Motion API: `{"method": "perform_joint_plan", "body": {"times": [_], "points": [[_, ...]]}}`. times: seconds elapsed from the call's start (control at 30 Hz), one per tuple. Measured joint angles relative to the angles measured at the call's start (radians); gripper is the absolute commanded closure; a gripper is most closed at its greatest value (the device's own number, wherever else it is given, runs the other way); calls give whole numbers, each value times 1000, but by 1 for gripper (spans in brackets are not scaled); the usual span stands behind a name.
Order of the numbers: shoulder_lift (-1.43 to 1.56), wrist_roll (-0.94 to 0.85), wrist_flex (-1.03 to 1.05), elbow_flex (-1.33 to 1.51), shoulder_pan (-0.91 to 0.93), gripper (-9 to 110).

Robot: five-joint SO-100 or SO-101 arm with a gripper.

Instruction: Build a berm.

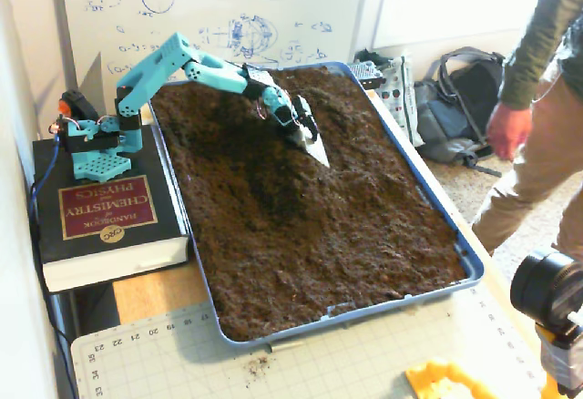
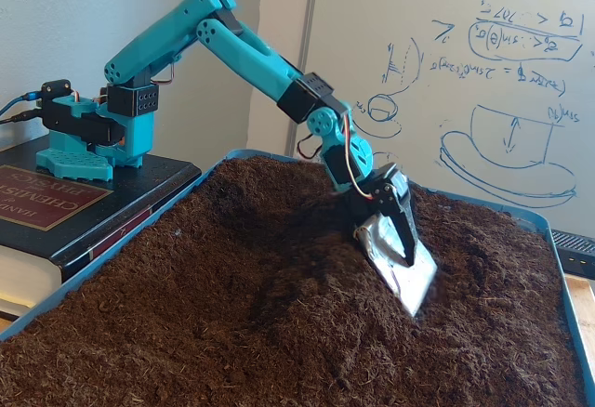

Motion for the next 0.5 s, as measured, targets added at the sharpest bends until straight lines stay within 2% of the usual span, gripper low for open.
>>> {"method": "perform_joint_plan", "body": {"times": [0.2,0.5], "points": [[31,2,112,-2,-2,101],[51,3,141,2,-14,101]]}}
